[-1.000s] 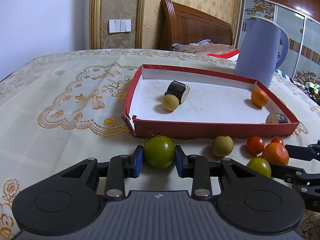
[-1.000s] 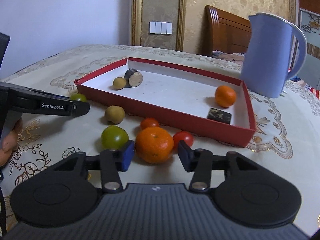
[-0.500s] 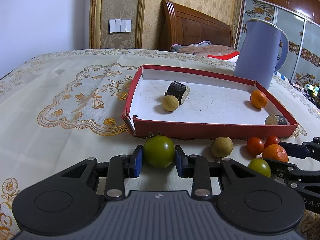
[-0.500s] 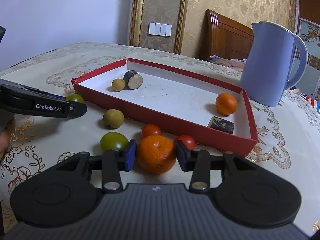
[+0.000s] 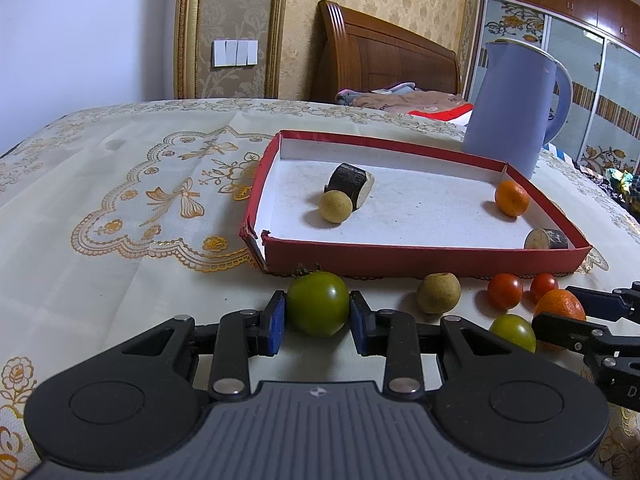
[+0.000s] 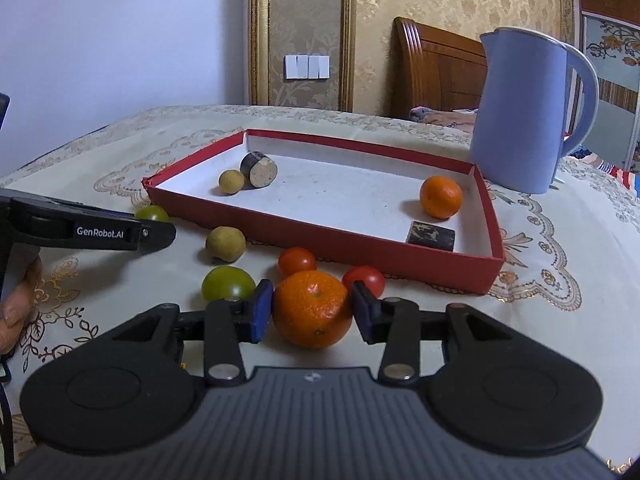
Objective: Organize fruits
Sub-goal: 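Carry the green tomato and the orange into the red tray with both tools, then open the right tool to release the orange while the left tool releases the tomato, then grasp the small brown round fruit with the left tool while the right tool approaches a red cherry tomato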
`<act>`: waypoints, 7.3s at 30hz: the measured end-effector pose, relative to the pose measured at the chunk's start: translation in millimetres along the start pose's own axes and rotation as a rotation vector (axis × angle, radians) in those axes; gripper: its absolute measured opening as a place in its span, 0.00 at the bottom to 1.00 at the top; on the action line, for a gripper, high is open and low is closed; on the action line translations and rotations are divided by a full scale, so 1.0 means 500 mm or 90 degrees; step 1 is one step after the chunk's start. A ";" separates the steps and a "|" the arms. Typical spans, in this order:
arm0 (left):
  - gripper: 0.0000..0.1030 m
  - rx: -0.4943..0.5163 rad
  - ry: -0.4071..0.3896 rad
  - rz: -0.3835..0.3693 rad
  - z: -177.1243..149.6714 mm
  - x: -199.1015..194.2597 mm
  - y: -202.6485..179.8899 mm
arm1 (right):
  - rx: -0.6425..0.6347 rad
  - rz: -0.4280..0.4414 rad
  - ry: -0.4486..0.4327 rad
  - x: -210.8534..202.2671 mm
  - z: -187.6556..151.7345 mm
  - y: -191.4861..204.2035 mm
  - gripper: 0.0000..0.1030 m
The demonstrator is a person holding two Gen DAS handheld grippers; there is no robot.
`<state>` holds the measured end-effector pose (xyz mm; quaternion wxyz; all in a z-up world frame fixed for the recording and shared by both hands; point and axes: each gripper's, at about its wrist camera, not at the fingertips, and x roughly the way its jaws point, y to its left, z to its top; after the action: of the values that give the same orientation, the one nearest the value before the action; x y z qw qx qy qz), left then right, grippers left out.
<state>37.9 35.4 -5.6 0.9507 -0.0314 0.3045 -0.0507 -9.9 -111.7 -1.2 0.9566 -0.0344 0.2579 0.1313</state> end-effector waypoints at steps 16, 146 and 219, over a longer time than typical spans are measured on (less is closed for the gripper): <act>0.31 0.008 -0.033 0.019 -0.002 -0.029 -0.010 | 0.028 0.002 -0.033 -0.024 0.007 -0.017 0.39; 0.66 0.050 -0.030 0.058 0.090 0.130 -0.093 | 0.201 -0.116 -0.112 0.088 0.076 -0.132 1.00; 0.65 0.048 0.024 -0.020 0.018 0.047 -0.097 | 0.323 -0.057 -0.032 0.039 -0.018 -0.185 1.00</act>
<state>58.6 -15.5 -7.4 0.9442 0.0009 0.3200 -0.0777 27.1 -197.6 -19.0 0.9455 0.1984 0.2574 0.0208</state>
